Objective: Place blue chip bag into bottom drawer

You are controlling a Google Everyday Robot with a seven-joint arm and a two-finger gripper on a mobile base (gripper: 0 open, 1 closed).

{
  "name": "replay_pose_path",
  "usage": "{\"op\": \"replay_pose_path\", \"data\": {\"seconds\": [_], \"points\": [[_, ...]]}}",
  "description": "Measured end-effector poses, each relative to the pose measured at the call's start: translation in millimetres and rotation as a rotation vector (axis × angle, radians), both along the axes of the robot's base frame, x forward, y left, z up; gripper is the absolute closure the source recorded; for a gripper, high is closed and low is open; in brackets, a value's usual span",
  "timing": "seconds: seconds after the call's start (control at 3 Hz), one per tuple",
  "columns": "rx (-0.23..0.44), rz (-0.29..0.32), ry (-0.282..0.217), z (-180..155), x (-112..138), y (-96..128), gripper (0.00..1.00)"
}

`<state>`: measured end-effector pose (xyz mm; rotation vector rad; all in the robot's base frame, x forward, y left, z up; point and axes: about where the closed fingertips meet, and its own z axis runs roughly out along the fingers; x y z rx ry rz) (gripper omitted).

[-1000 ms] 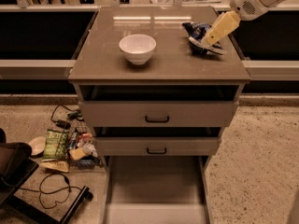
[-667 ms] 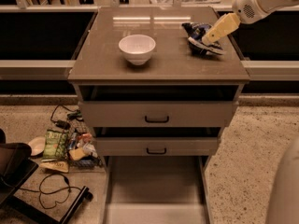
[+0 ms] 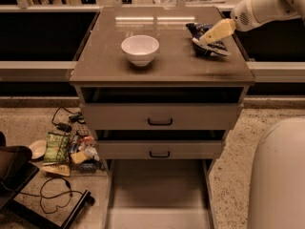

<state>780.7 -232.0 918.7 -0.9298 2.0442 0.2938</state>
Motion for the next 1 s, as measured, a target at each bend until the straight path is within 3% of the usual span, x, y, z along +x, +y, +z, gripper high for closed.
{"op": "replay_pose_path", "data": {"seconds": [0.33, 0.67, 1.0], "points": [[0.023, -0.013, 0.009, -12, 18, 9, 0.00], [0.026, -0.017, 0.048, -31, 32, 21, 0.00], [0.034, -0.021, 0.101, -54, 39, 30, 0.16]]}}
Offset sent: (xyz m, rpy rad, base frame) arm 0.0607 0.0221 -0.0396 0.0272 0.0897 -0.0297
